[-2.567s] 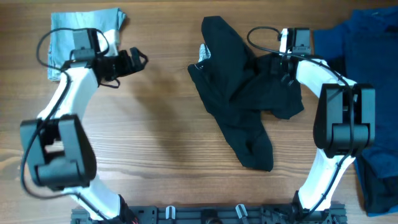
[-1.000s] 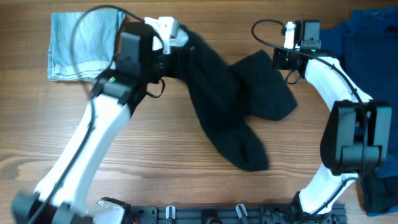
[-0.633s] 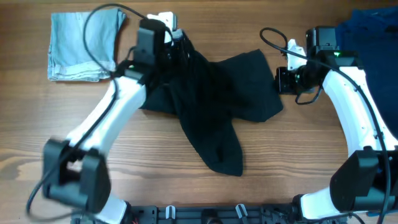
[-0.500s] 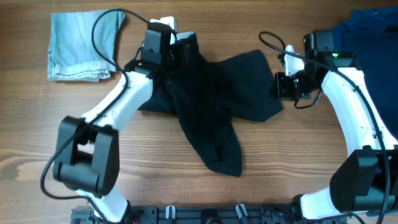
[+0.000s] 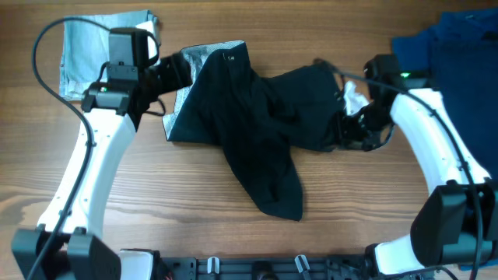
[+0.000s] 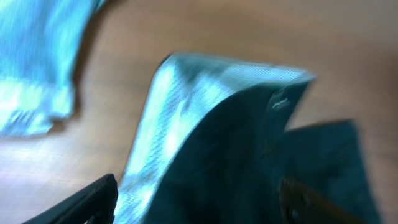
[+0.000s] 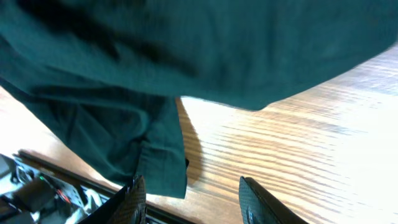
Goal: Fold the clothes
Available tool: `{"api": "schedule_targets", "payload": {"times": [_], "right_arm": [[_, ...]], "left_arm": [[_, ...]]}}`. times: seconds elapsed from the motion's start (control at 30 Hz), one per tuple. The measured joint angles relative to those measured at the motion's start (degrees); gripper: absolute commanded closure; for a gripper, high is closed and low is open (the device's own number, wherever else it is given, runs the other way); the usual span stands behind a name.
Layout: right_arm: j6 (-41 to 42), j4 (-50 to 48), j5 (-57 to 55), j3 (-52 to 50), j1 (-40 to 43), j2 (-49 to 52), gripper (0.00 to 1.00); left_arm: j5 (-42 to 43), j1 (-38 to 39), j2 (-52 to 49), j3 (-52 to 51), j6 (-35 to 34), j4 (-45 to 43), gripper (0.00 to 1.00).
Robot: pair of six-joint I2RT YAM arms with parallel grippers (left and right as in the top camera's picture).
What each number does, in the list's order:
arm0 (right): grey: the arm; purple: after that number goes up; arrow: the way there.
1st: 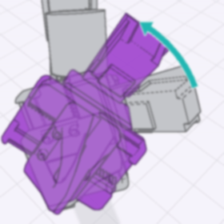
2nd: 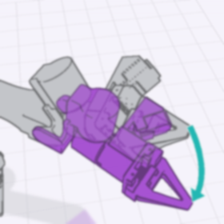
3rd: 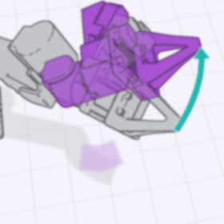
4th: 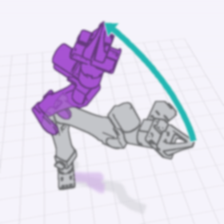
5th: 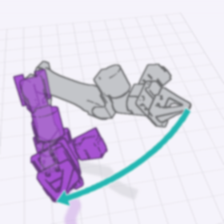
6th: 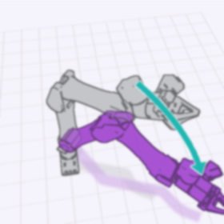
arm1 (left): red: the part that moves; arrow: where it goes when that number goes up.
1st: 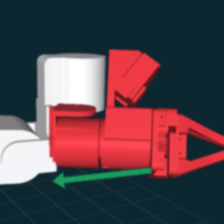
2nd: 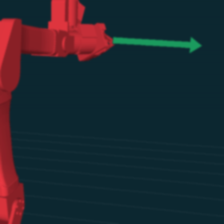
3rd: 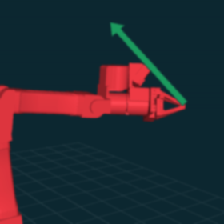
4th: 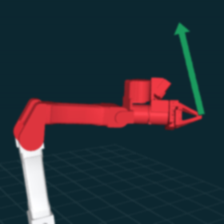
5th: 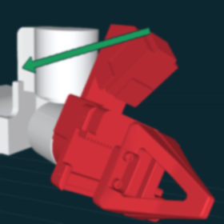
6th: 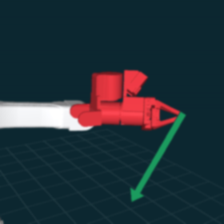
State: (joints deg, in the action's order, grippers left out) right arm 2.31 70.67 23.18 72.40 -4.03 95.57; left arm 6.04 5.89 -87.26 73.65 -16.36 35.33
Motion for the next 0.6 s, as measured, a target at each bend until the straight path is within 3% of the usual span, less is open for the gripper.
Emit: {"api": "schedule_targets", "payload": {"times": [0.1, 0.3, 0.6], "right_arm": [[1.7, -3.1, 0.2, -4.5, -3.2, 0.0, 0.51], [6.2, -10.3, 1.9, -12.2, -6.0, 0.0, 0.52], [8.5, -11.5, 10.8, -22.9, -11.3, 0.0, 0.44]], "left_arm": [[1.8, -2.2, -3.2, -0.2, 6.0, 6.3, 0.32], [4.3, -3.5, -7.0, -0.2, 15.9, 7.6, 0.16], [4.6, -4.6, -10.8, -0.2, 19.3, 8.2, 0.1]]}}
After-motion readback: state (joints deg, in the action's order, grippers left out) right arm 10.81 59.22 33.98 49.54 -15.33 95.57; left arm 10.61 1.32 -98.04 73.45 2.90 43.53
